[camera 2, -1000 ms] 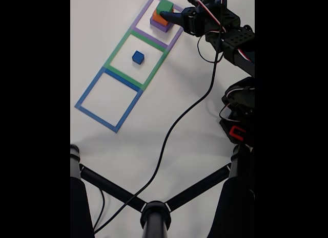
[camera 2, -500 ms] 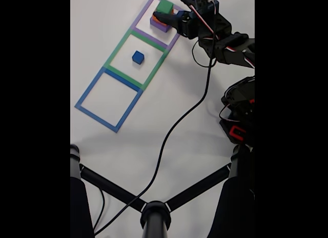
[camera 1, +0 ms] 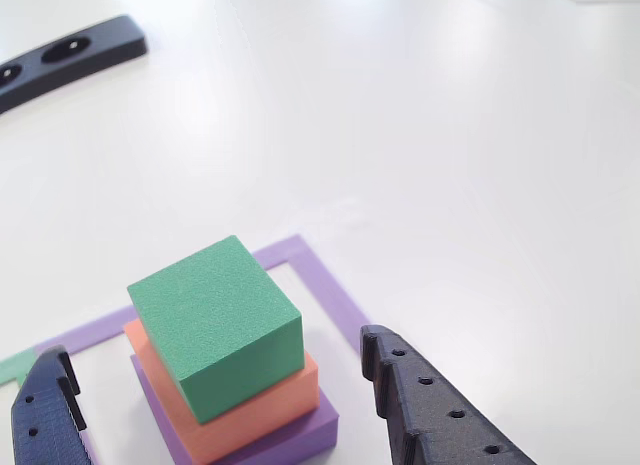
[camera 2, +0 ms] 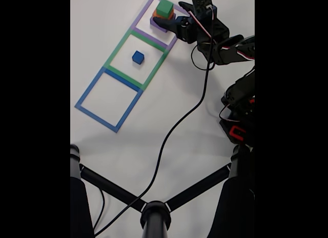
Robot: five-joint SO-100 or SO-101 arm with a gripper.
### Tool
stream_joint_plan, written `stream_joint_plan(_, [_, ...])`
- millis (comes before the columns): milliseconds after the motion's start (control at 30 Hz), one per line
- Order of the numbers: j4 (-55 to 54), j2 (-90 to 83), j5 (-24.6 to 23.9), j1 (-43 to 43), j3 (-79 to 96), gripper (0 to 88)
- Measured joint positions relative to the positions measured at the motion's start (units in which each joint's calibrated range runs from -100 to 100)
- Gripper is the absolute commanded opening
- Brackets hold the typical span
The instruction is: Tower of hanoi
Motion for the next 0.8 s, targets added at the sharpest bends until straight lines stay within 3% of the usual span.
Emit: stream_joint_plan(800, [-4.57, 7.77, 0.0, -2.7, -5.66, 32.3])
